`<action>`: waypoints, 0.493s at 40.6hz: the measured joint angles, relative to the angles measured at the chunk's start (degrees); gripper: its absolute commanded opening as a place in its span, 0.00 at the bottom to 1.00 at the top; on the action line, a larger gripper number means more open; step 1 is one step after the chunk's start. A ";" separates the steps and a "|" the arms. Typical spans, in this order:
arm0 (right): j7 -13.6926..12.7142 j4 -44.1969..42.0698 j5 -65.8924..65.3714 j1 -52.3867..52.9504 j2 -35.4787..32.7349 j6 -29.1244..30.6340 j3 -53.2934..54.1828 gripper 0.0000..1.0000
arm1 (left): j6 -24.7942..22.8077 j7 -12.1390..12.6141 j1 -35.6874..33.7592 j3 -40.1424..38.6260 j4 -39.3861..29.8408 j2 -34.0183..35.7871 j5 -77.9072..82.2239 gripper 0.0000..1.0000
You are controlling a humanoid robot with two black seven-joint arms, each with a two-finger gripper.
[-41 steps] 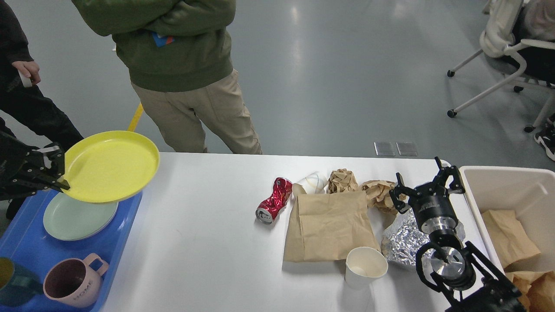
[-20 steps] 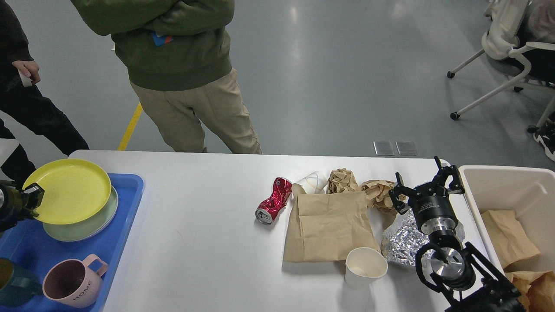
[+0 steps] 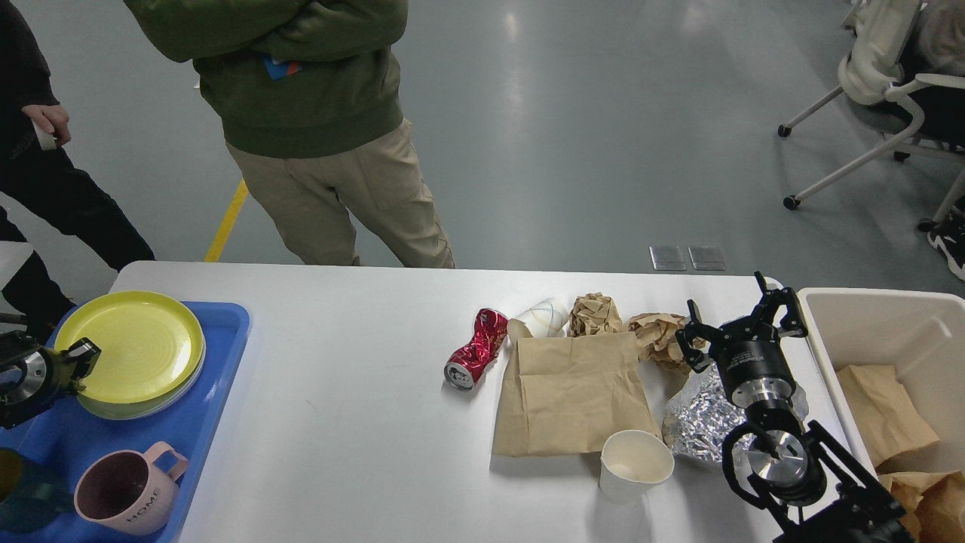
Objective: Tidy desktop
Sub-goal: 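Lower the yellow plate onto the green plate and release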
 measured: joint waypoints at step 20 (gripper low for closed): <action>0.00 0.00 0.00 0.00 0.02 0.00 0.00 1.00 | 0.62 -0.02 0.03 -2.45 -2.19 0.31 0.42 0.91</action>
